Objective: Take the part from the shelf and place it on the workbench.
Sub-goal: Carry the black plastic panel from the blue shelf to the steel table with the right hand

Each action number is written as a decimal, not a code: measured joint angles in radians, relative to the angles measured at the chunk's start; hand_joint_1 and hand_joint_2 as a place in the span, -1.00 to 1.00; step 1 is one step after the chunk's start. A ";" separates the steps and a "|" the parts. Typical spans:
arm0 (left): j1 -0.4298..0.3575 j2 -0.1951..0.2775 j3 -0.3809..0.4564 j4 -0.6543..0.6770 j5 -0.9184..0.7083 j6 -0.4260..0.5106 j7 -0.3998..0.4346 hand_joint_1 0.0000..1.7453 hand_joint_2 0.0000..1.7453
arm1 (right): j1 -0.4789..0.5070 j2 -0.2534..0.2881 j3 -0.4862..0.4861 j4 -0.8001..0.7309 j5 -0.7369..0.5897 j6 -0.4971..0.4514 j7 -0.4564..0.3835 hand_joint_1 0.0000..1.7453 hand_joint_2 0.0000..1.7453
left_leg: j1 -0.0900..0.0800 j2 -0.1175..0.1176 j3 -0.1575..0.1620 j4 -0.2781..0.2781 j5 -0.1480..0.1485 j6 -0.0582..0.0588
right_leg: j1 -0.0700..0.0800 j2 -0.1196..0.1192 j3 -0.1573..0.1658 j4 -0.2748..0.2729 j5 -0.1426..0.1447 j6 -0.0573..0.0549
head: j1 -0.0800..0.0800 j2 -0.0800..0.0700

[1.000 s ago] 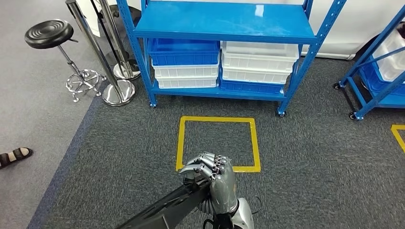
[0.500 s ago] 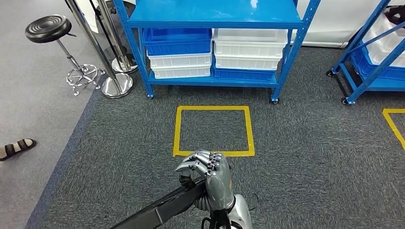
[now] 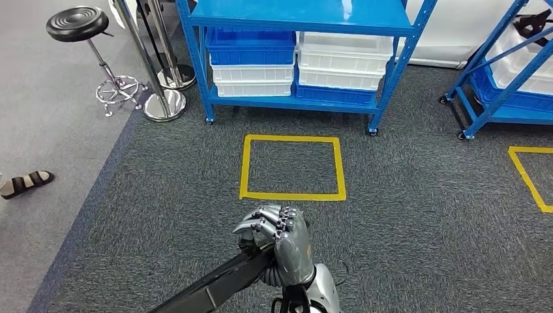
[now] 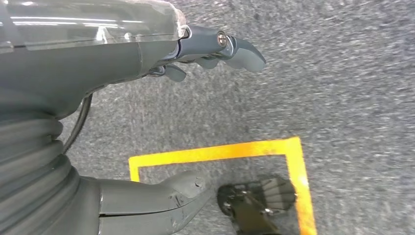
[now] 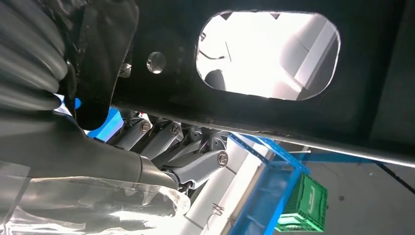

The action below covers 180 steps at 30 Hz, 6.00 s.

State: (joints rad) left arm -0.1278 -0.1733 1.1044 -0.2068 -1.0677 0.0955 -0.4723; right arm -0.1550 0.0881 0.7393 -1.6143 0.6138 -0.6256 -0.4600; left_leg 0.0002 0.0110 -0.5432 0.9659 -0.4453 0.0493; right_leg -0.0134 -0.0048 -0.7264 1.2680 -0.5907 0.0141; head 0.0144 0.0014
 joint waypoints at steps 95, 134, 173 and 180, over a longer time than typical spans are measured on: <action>-0.017 -0.009 -0.052 0.000 -0.039 0.015 -0.040 -1.00 1.00 | -0.003 -0.026 0.029 -0.020 0.111 -0.039 0.031 1.00 1.00 | 0.017 -0.072 -0.041 0.034 0.009 -0.019 | -0.001 0.007 0.065 -0.007 0.000 -0.006 | 0.000 0.000; -0.008 -0.012 -0.053 0.000 -0.037 0.016 -0.038 -1.00 1.00 | -0.002 -0.025 0.029 -0.022 0.109 -0.037 0.033 1.00 1.00 | 0.014 -0.120 -0.070 0.058 0.005 -0.053 | 0.000 0.050 0.161 -0.252 0.121 -0.037 | 0.000 0.000; -0.014 -0.008 -0.053 0.000 -0.036 0.020 -0.039 -1.00 1.00 | -0.001 -0.024 0.029 -0.027 0.111 -0.038 0.033 1.00 1.00 | 0.025 0.011 -0.128 0.189 -0.032 -0.078 | 0.007 -0.074 0.183 -0.267 0.112 -0.039 | -0.001 0.000; -0.015 -0.007 -0.054 0.000 -0.036 0.021 -0.034 -1.00 1.00 | -0.003 -0.024 0.029 -0.028 0.111 -0.038 0.033 1.00 1.00 | 0.015 0.014 -0.055 0.044 0.011 -0.034 | 0.007 -0.094 0.190 -0.240 0.077 -0.001 | 0.000 0.000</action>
State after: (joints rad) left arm -0.1426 -0.1806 1.0505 -0.2068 -1.1041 0.1163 -0.5066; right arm -0.1584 0.0637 0.7683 -1.6426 0.7248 -0.6634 -0.4273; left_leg 0.0152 0.0253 -0.5981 1.0097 -0.4343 0.0152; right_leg -0.0061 -0.0985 -0.5369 1.0282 -0.5136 0.0128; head 0.0140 0.0013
